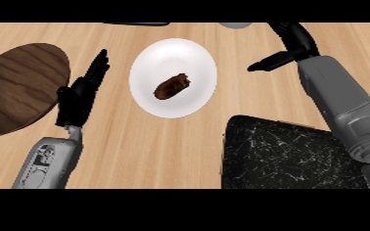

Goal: Pick the sweet potato from the tray and place it in the plate

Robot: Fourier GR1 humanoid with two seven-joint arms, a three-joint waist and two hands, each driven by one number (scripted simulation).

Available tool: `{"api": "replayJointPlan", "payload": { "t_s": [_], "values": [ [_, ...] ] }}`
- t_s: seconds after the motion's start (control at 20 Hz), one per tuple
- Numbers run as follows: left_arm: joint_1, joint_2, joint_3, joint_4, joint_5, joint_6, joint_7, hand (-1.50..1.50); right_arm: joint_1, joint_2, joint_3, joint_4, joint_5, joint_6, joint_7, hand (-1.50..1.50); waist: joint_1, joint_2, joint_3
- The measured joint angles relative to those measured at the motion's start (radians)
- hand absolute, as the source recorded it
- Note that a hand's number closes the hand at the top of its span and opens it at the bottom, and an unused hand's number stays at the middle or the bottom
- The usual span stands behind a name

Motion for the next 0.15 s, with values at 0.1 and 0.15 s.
{"api": "replayJointPlan", "payload": {
  "t_s": [0.1, 0.15],
  "values": [
    [-0.013, -0.004, 0.001, 0.006, -0.003, 0.002, 0.004, 0.0, -0.001, -0.014, -0.005, 0.015, 0.001, 0.015, -0.013, -1.5, 0.001, 0.002, 0.0],
    [-0.015, -0.012, -0.006, 0.005, -0.01, 0.008, 0.005, 0.0, 0.002, -0.019, -0.007, 0.021, 0.003, 0.017, -0.024, -1.5, 0.002, 0.002, 0.0]
  ]
}}
